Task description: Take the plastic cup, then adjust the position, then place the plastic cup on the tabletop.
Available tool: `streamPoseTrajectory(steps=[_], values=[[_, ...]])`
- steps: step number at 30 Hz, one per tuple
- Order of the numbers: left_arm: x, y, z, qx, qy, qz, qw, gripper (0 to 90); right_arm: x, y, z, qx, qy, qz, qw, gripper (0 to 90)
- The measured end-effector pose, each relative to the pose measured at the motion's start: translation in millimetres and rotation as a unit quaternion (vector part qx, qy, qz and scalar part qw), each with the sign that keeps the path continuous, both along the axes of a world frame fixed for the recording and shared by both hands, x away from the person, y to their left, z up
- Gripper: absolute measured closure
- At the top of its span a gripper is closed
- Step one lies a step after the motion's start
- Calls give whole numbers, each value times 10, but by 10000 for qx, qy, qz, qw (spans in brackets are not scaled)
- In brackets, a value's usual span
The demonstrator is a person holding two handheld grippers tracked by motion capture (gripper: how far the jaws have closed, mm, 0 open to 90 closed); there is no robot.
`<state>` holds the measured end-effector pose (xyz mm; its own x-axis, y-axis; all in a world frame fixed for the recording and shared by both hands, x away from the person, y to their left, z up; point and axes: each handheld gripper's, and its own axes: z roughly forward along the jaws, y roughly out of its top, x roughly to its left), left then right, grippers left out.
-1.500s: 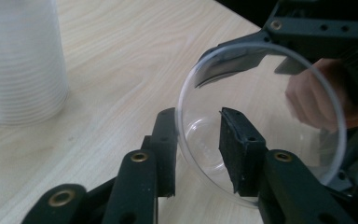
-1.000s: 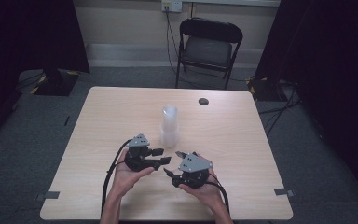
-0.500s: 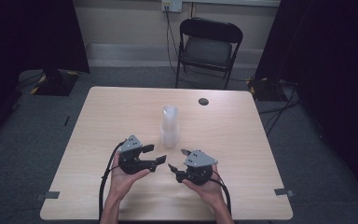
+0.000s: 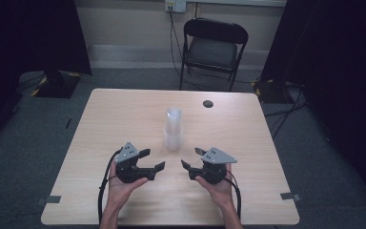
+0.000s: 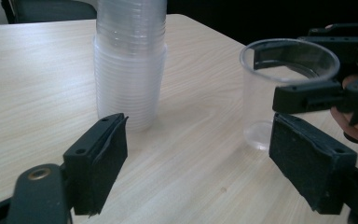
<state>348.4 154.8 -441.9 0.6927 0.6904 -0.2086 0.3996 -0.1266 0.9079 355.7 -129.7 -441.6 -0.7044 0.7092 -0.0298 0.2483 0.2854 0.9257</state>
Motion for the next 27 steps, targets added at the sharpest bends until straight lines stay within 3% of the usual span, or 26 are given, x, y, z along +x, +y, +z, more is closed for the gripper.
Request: streamPoseTrajectory(steps=[8, 13, 17, 25, 27], values=[[-73, 81, -114, -27, 82, 93, 9999, 179, 93, -81, 29, 212, 27, -178, 9996, 315], [-92, 133, -153, 132, 141, 204, 9996, 183, 160, -124, 66, 308, 71, -279, 9991, 316], [-111, 167, -166, 128, 123, 267, 9995, 190, 211, -163, 108, 411, 1, -254, 9988, 315], [-121, 184, -210, 194, 81, 293, 9994, 192, 371, -227, 189, 398, 62, -505, 9979, 314], [-130, 186, -218, 88, 58, 290, 9995, 189, 406, -236, 201, 374, 102, -566, 9976, 313]])
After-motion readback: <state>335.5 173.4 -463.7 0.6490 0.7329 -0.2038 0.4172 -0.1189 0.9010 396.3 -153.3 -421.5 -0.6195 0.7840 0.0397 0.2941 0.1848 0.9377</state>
